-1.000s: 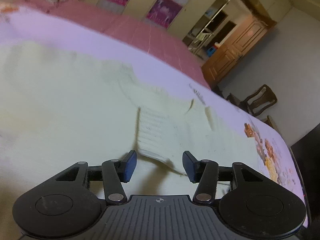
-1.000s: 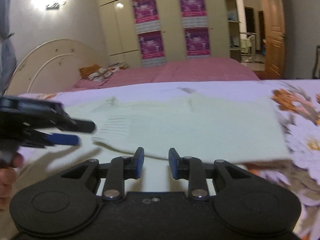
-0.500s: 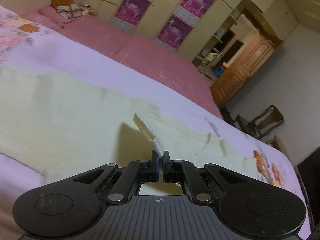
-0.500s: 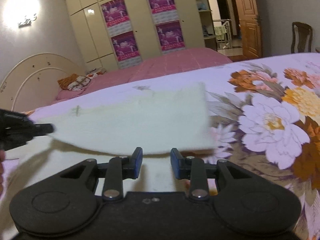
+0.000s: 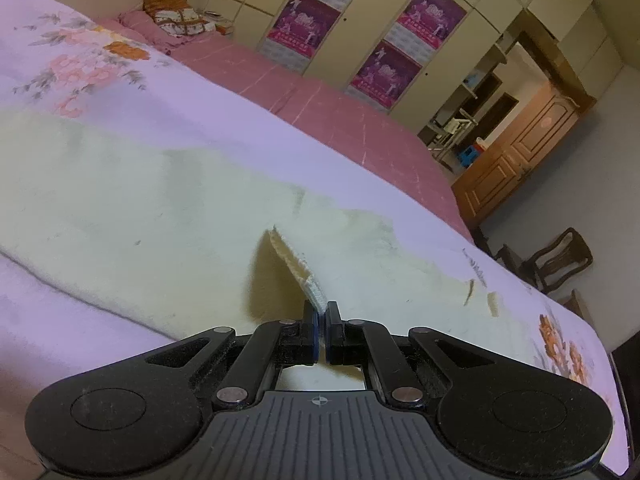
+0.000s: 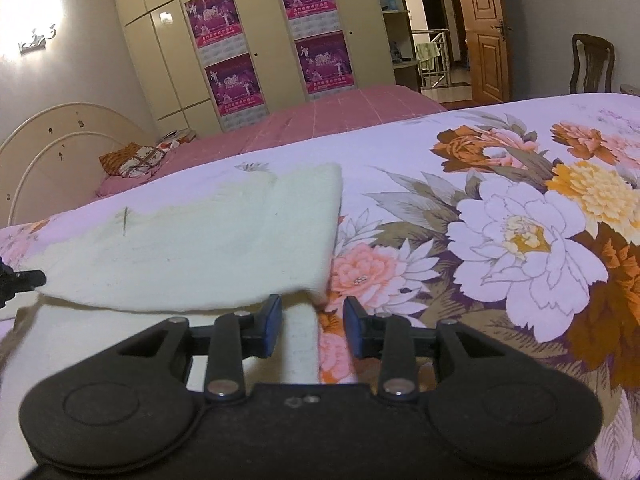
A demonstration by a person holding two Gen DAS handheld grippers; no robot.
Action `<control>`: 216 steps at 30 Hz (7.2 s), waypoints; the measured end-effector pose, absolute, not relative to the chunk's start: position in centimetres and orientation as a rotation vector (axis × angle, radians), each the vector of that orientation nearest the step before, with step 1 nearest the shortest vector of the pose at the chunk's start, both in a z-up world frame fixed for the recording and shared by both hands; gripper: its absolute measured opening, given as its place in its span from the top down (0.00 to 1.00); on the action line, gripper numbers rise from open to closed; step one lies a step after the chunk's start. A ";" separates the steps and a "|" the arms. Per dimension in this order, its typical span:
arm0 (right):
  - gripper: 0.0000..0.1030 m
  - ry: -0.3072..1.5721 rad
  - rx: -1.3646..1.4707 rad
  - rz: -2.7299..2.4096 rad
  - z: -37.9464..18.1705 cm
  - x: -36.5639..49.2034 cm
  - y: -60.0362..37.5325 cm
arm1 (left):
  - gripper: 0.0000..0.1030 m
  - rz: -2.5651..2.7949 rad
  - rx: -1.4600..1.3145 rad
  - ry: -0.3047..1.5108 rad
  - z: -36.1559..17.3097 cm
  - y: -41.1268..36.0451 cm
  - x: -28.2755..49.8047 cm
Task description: Fold small clothes
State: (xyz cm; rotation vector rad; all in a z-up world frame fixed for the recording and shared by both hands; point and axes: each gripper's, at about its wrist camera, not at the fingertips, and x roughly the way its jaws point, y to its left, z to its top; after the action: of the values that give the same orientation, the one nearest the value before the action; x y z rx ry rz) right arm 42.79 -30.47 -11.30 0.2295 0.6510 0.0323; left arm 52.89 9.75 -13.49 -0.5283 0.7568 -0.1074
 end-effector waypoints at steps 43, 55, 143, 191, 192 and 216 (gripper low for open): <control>0.78 0.617 0.084 0.030 -12.1 53.4 -27.1 | 0.28 -0.043 -0.055 0.645 -15.1 1.8 56.8; 0.69 0.612 0.005 -0.033 -12.4 46.1 -26.4 | 0.28 0.060 -0.110 0.636 -13.7 8.7 50.7; 0.58 0.647 0.382 0.035 -10.8 46.3 -28.0 | 0.31 0.041 -0.085 0.634 -10.9 9.4 44.0; 0.89 0.577 0.261 -0.139 -10.7 44.6 -29.5 | 0.31 -0.068 -0.059 0.573 -8.9 9.7 43.6; 0.87 0.548 0.257 -0.139 -10.2 44.2 -29.5 | 0.31 -0.104 -0.062 0.542 -8.2 9.2 43.7; 0.81 0.549 0.181 0.091 -9.2 50.8 -22.0 | 0.31 -0.254 0.045 0.584 -8.9 2.7 55.5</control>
State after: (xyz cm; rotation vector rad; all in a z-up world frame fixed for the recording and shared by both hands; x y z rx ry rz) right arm 50.84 -22.00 -9.20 0.1809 0.5487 0.0913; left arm 55.45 2.68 -8.89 0.0445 0.5841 -0.2537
